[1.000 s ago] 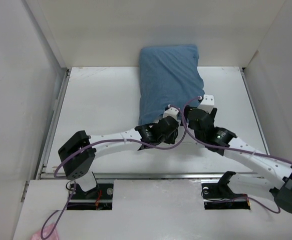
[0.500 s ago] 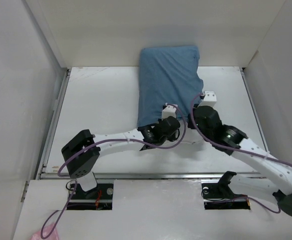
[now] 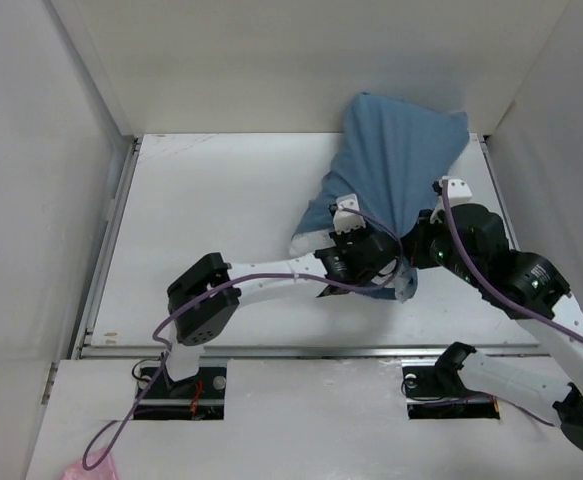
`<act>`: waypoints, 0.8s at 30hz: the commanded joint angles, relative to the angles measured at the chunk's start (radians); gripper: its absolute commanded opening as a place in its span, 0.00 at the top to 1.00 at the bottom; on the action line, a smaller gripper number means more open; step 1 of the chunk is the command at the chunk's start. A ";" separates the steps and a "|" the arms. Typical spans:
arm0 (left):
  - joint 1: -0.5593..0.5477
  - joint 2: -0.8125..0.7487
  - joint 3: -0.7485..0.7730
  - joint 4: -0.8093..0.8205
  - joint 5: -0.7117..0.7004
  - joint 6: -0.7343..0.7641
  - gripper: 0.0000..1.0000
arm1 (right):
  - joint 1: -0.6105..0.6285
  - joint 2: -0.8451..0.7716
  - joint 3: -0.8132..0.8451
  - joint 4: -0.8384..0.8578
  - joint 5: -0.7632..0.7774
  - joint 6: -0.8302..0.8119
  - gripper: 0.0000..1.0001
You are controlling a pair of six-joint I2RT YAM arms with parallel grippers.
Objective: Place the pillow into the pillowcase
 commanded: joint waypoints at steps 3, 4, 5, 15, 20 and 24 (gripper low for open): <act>0.007 0.125 0.264 -0.211 -0.287 -0.328 0.86 | 0.065 -0.002 0.008 -0.062 -0.263 0.047 1.00; -0.008 0.125 0.255 -0.252 -0.287 -0.337 0.84 | 0.065 0.007 0.008 -0.072 -0.221 0.061 1.00; -0.017 0.116 0.238 -0.273 -0.287 -0.348 0.82 | 0.065 0.007 -0.005 -0.081 -0.187 0.061 1.00; -0.051 -0.181 -0.173 -0.894 -0.088 -0.975 0.30 | 0.065 0.038 -0.050 -0.072 -0.063 0.075 0.28; -0.060 -0.331 -0.354 -0.876 0.013 -0.961 0.29 | 0.065 0.120 -0.001 -0.026 -0.038 -0.028 0.25; -0.027 -0.514 -0.483 -0.622 0.078 -0.781 0.20 | 0.105 0.252 0.043 0.055 -0.081 -0.155 0.21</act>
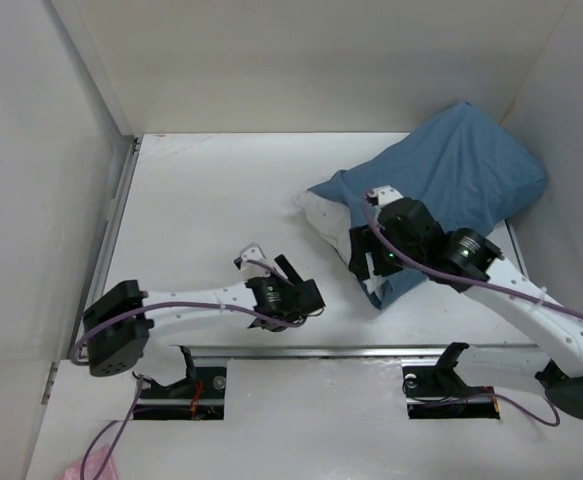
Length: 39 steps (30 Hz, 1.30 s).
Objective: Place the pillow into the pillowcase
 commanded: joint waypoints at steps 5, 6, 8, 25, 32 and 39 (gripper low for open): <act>0.125 -0.354 -0.215 0.435 0.112 0.289 0.16 | 0.134 0.305 0.136 0.244 0.131 -0.297 0.20; 0.138 -0.390 -0.232 0.459 0.121 0.314 0.13 | 0.134 0.345 0.151 0.244 0.192 -0.321 0.20; 0.168 -0.471 -0.269 0.479 0.121 0.349 0.09 | 0.134 0.470 0.231 0.219 0.277 -0.360 0.18; 0.208 -0.565 -0.278 0.320 0.054 0.334 0.08 | 0.075 1.031 0.285 0.116 1.079 -0.231 0.15; 0.208 -0.642 -0.313 0.330 0.031 0.363 0.00 | 0.028 1.088 0.450 -0.421 1.342 0.460 1.00; 0.251 -0.587 -0.378 0.678 0.138 0.617 0.00 | 0.046 0.820 0.661 -0.188 1.111 0.195 1.00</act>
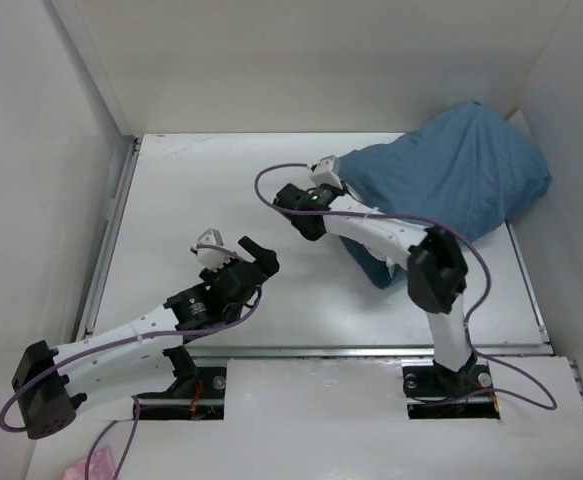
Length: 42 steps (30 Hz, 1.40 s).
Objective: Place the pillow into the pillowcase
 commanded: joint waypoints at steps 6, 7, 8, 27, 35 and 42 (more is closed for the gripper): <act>0.217 0.267 -0.063 0.679 0.537 0.339 0.00 | 0.004 -0.538 -0.013 0.447 -0.573 -0.419 1.00; 0.244 0.295 -0.063 0.741 0.538 0.356 0.00 | 0.004 -0.538 -0.003 0.447 -0.597 -0.419 1.00; 0.267 0.319 -0.063 0.808 0.692 0.376 0.00 | 0.004 -0.538 0.010 0.447 -0.611 -0.428 1.00; 0.408 0.422 -0.042 1.036 0.893 0.445 0.00 | 0.004 -0.487 0.103 0.418 -0.664 -0.465 1.00; 0.397 0.651 0.137 0.998 0.855 0.468 0.00 | 0.004 -0.524 0.123 0.418 -0.717 -0.474 1.00; 0.365 0.798 0.329 0.947 0.770 0.547 0.41 | 0.004 -0.545 0.111 0.418 -0.781 -0.483 1.00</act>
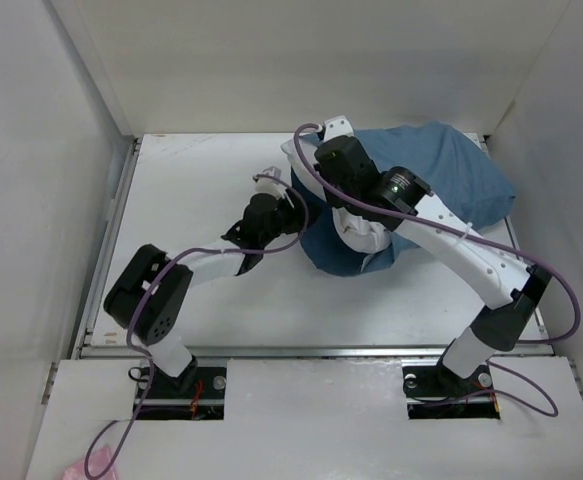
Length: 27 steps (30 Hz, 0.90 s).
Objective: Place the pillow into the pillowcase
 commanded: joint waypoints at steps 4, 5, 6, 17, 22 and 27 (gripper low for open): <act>-0.005 0.128 0.190 0.068 0.103 0.059 1.00 | 0.009 -0.096 -0.032 0.111 -0.077 -0.002 1.00; 0.005 0.115 0.161 0.125 0.126 0.040 1.00 | 0.009 -0.096 -0.064 0.122 -0.077 -0.002 1.00; 0.014 0.051 0.117 0.188 0.127 0.017 1.00 | 0.009 -0.096 -0.139 0.134 -0.093 0.009 1.00; -0.031 -0.607 -0.219 -0.003 -0.194 0.079 1.00 | 0.028 0.181 -0.310 0.104 0.328 0.482 1.00; -0.041 -0.783 -0.220 -0.204 -0.234 0.076 1.00 | 0.028 0.295 -0.210 -0.025 0.548 0.840 1.00; -0.041 -0.895 -0.313 -0.273 -0.254 -0.008 1.00 | 0.028 0.318 -0.060 -0.082 0.591 0.906 1.00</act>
